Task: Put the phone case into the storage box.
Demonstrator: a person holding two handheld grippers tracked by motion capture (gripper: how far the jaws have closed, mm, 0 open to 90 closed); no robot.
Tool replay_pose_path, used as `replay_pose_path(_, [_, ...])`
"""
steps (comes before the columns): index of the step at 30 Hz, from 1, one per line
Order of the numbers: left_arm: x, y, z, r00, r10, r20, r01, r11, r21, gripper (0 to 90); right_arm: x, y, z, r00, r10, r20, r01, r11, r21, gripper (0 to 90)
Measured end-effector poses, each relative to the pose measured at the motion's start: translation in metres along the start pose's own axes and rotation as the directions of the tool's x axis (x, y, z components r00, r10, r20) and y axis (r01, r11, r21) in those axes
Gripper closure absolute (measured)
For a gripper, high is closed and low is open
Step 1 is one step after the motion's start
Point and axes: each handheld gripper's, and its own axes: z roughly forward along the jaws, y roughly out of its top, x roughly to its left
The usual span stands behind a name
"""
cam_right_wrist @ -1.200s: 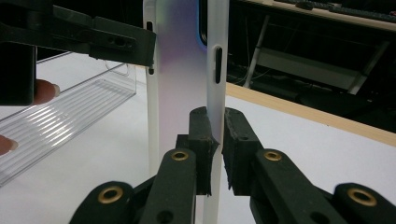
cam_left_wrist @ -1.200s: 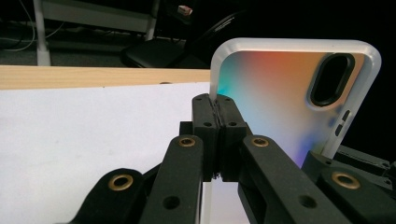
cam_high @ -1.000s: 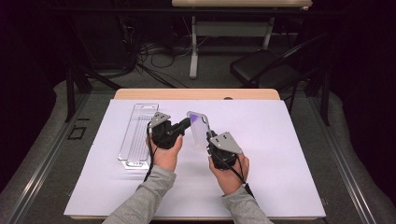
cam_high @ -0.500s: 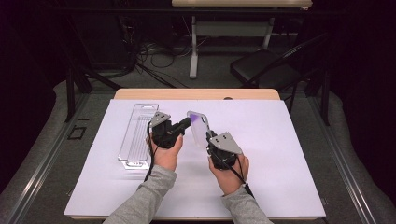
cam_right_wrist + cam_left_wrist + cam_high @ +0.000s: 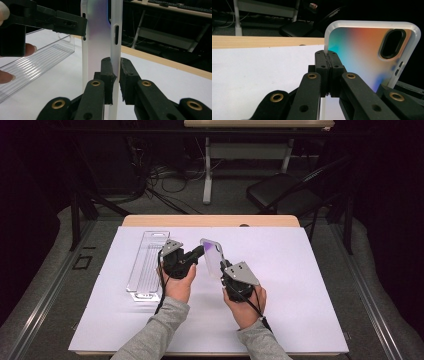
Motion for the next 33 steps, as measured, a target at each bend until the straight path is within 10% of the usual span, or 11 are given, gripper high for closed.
replay_pose_path(33, [0.0042, 0.0014, 0.0007, 0.9999, -0.002, -0.016, 0.002, 1.0, 0.002, 89.2, 0.0015, 0.0004, -0.0017, 0.9997, 0.001, -0.022, -0.002, 1.0, -0.019, 75.9])
